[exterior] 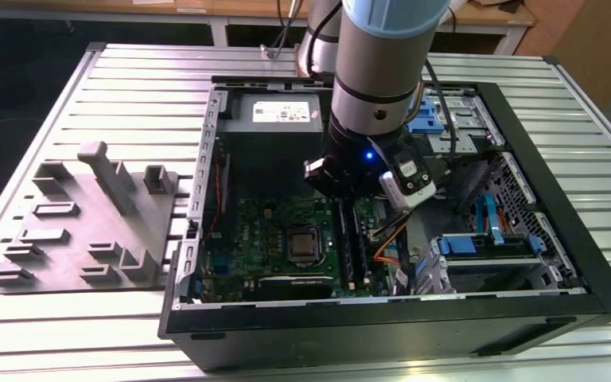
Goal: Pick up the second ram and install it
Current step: 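Press down the second ram until it locks into place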
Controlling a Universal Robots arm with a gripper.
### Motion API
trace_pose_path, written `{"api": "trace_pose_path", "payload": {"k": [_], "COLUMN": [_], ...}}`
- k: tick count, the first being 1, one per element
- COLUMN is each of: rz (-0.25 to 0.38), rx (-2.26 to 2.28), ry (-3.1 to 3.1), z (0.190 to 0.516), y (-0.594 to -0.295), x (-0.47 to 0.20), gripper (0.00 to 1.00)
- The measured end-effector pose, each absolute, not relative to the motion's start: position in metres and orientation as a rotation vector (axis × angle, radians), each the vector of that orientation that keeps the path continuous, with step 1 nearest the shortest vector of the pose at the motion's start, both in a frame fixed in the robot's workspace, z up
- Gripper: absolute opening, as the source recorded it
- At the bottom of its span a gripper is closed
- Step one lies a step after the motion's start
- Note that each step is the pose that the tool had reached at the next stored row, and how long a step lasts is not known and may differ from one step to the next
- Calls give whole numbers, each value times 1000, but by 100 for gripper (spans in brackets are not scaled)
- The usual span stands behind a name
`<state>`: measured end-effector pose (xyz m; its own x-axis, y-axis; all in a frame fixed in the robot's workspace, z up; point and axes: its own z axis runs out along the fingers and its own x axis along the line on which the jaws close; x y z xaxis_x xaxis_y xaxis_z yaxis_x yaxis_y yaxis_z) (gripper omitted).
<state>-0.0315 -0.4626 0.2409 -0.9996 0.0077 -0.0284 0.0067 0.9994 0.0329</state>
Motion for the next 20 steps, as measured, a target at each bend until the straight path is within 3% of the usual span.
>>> {"api": "trace_pose_path", "payload": {"k": [20], "rz": [60], "rx": [9], "ry": [3113], "z": [230], "y": [-443], "x": [-32], "gripper": [10]}}
